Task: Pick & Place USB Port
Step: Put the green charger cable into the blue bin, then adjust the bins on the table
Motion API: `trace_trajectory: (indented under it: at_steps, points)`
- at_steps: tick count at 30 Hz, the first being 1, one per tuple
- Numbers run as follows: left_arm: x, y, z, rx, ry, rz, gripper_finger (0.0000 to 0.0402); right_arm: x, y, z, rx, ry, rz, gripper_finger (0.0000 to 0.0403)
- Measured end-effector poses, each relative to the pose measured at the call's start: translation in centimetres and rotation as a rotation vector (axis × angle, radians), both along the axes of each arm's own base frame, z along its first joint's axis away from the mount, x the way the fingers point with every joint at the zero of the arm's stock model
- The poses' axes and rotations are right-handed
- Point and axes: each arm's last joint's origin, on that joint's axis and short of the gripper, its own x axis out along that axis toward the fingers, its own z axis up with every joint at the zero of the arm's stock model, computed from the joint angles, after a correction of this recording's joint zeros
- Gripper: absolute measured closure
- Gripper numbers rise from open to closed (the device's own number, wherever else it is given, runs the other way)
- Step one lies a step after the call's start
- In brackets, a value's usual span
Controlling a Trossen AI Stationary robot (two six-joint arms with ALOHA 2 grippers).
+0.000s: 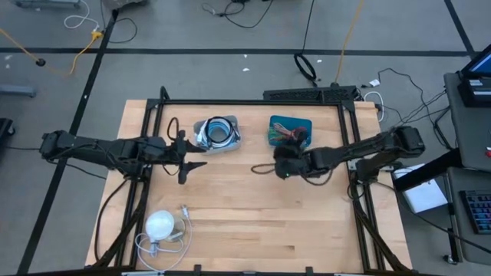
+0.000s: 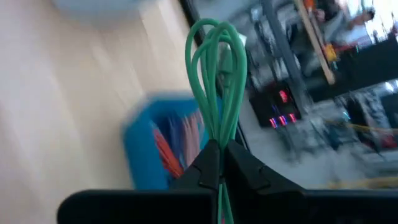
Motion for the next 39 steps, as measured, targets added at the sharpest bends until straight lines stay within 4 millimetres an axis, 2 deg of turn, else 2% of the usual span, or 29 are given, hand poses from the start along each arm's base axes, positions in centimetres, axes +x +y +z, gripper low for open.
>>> trace_trajectory:
  at_steps: [4, 8, 12, 16, 21, 27, 31, 33, 36, 39]
  points:
    - [0.0, 0.0, -0.1, -0.004, 0.01, 0.001, 0.0183, -0.6, -3.2, -2.1, -0.031, 0.097, -0.076, 0.0402]
    - [0.0, 0.0, -0.1, -0.004, 0.011, 0.0, 0.0183, -1.6, -6.1, -4.5, 0.025, 0.136, -0.097, 0.0402]
    - [-0.1, 0.0, -0.2, -0.002, 0.027, -0.001, 0.0183, -2.4, -7.6, -5.6, 0.067, 0.13, -0.096, 0.0402]
    - [-0.1, 0.0, -0.3, 0.008, 0.036, 0.011, 0.0183, -2.7, -7.9, -6.0, 0.086, 0.127, -0.097, 0.0394]
    - [-0.1, 0.1, -0.3, 0.012, 0.037, 0.018, 0.0183, -2.0, -7.4, -5.5, 0.039, 0.06, -0.094, 0.0342]
    - [-0.1, 0.1, -0.3, 0.009, 0.036, 0.023, 0.0183, -0.5, -6.4, -3.9, -0.075, -0.017, -0.078, 0.0265]
    - [-0.1, 0.0, -0.4, -0.015, 0.041, 0.008, 0.0184, 0.7, -4.9, -2.2, -0.158, -0.068, -0.07, 0.0226]
    - [-0.1, -0.3, -0.6, -0.059, 0.065, -0.075, 0.0191, 1.3, -3.5, -1.3, -0.145, -0.123, -0.035, 0.0215]
    - [0.3, -0.8, -1.7, -0.12, 0.14, -0.178, 0.0242, 2.0, -0.7, -0.5, -0.057, -0.254, 0.044, 0.0215]
    - [0.8, -1.2, -4.1, -0.083, 0.219, -0.181, 0.0345, 2.1, 2.5, -0.4, 0.063, -0.343, 0.149, 0.0242]
